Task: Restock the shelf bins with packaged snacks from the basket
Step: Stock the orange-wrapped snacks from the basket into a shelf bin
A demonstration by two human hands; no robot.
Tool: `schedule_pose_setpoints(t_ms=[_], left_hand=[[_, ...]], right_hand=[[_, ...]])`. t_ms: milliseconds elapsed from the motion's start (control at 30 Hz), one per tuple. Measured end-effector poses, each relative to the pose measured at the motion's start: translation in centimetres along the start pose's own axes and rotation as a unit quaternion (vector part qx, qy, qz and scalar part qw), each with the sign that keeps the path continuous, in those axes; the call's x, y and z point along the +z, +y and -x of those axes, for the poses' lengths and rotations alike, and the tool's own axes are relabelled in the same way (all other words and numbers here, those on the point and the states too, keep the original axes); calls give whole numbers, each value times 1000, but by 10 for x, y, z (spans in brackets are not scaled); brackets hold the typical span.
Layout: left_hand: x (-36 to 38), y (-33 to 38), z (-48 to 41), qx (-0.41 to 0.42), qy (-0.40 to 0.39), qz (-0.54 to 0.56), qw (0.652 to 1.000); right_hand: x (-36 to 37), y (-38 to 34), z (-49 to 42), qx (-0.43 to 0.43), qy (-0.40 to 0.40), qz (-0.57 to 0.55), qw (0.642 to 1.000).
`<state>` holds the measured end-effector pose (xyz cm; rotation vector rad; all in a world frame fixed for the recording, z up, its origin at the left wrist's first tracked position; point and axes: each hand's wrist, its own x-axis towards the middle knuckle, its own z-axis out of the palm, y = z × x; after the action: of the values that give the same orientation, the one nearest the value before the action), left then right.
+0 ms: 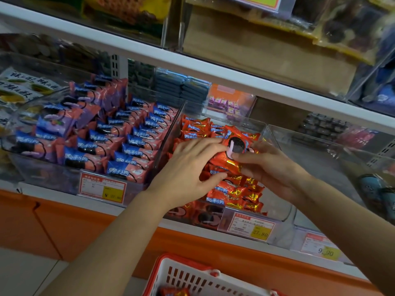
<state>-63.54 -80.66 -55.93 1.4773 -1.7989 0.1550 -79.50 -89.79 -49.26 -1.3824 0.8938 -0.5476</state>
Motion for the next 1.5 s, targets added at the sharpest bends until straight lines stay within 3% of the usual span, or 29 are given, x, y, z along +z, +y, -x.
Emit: schedule_pose_setpoints(t_ms=[133, 233, 300, 333, 400, 500, 567, 633, 700, 833, 900, 1033, 1100, 1267, 1333, 1500], left_hand=[[-5, 6, 3, -62, 14, 39, 997], [0, 4, 2, -36, 42, -36, 998], [5, 0, 0, -36, 21, -68, 997], [7, -1, 0, -39, 12, -76, 996], [8, -1, 1, -49, 1, -86, 995], [9, 1, 0, -56, -3, -97, 994], [8, 1, 0, -57, -7, -100, 993], [8, 2, 0, -57, -6, -98, 993], [8, 2, 0, -57, -4, -96, 994], [9, 2, -1, -55, -7, -96, 994], [8, 1, -1, -56, -6, -92, 994], [8, 3, 1, -58, -11, -84, 995], [7, 3, 1, -55, -15, -84, 995], [7, 3, 0, -53, -18, -88, 995], [7, 2, 0, -53, -15, -87, 995], [8, 1, 0, -44, -13, -87, 995]], right_hand=[[2, 4, 1, -58, 23, 103, 993], [1, -2, 0, -120, 69, 171, 975], [-6, -7, -5, -171, 138, 254, 942], [-12, -9, -9, -194, 180, 316, 911], [-25, -13, -19, -206, 235, 485, 817], [-36, -15, -38, -131, 214, 700, 669], [-32, -14, -48, -80, 169, 764, 617], [-26, -8, -59, -70, 136, 793, 589], [-27, -1, -71, -75, 115, 783, 606], [-41, 5, -85, -87, 96, 714, 688], [-42, 5, -86, -102, 86, 728, 672], [-37, 6, -84, -134, 86, 829, 536], [-37, 5, -84, -164, 74, 841, 511], [-45, 2, -80, -210, 8, 806, 553], [-49, 3, -88, -193, -4, 801, 567], [-51, 8, -96, -164, 30, 810, 562]])
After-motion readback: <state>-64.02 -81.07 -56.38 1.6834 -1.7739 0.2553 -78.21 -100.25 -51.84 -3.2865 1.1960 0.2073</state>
